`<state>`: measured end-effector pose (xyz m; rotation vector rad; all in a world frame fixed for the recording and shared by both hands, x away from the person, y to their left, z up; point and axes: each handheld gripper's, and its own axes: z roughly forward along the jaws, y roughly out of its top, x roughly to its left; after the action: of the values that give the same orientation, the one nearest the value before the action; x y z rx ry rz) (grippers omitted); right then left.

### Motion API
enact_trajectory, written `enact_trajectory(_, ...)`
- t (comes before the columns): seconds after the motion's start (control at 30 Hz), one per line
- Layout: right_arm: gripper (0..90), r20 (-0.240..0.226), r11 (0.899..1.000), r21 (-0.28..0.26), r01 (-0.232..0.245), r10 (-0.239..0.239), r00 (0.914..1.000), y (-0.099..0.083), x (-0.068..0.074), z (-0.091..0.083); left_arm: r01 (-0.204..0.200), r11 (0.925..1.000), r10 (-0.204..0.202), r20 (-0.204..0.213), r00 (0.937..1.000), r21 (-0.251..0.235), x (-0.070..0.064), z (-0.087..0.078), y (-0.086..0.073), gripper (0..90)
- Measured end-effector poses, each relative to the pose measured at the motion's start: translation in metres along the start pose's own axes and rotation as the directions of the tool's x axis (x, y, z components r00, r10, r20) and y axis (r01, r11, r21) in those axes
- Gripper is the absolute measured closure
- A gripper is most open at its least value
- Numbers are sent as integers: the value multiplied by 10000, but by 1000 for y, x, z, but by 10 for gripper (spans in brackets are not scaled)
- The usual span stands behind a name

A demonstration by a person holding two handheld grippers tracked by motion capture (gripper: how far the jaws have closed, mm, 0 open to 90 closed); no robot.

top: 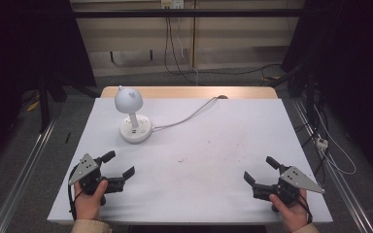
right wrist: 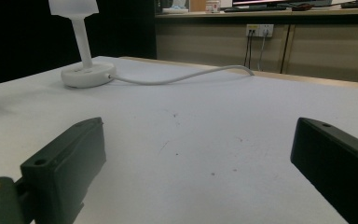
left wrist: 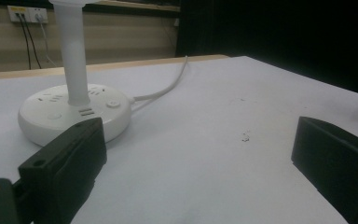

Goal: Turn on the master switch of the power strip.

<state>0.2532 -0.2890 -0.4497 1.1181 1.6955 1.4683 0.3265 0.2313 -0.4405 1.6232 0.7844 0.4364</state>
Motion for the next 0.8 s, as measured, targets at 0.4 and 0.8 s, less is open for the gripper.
enact_trajectory(0.4, 29, 31, 10000, -16, -20, 20, 10000, 1, -2, -3, 169, 9998, -170, 296, 9994, 44, -3, 13, 5, 26)
enact_trajectory(0.8, 29, 19, 10000, -75, -55, 56, 10000, 2, -4, -6, 289, 9986, -270, -419, 9988, 449, 0, 36, 14, 33)
